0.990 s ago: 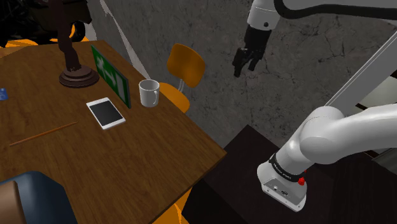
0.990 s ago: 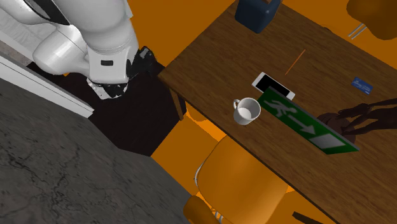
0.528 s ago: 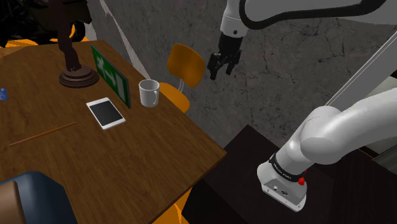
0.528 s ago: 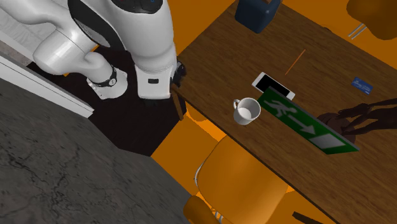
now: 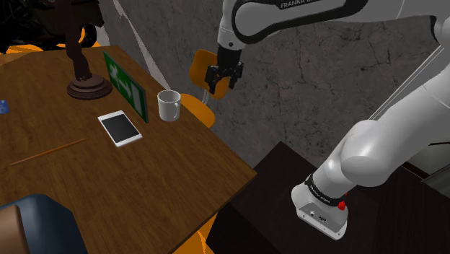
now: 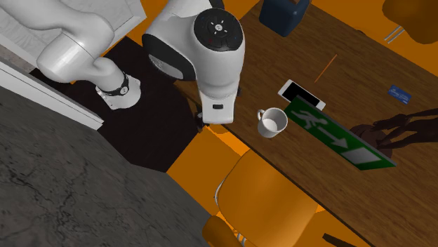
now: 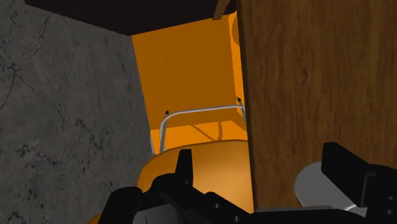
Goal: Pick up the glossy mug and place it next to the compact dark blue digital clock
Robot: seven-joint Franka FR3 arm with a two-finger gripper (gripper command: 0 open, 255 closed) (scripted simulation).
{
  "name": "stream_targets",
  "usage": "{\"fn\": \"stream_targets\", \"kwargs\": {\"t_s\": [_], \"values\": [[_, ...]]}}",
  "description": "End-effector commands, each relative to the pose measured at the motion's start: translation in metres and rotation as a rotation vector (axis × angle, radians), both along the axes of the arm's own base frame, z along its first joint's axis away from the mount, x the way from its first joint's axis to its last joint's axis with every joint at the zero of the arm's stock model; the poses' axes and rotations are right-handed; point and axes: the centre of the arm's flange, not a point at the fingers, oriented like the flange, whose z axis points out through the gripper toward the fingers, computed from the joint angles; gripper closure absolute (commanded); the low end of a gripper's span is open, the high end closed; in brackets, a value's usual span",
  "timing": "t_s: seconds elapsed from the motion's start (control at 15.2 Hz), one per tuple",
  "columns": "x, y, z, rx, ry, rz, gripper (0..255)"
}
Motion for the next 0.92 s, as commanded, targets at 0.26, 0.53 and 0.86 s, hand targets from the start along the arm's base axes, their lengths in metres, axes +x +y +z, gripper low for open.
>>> {"fn": "stream_targets", "kwargs": {"t_s": [0.26, 0.53, 0.86], "values": [[0.062, 0.033, -0.030, 0.025, -0.015, -0.011, 0], [0.103, 0.054, -0.049, 0.041, -0.025, -0.018, 0], [0.137, 0.072, -0.071, 0.054, -0.033, -0.024, 0]]}}
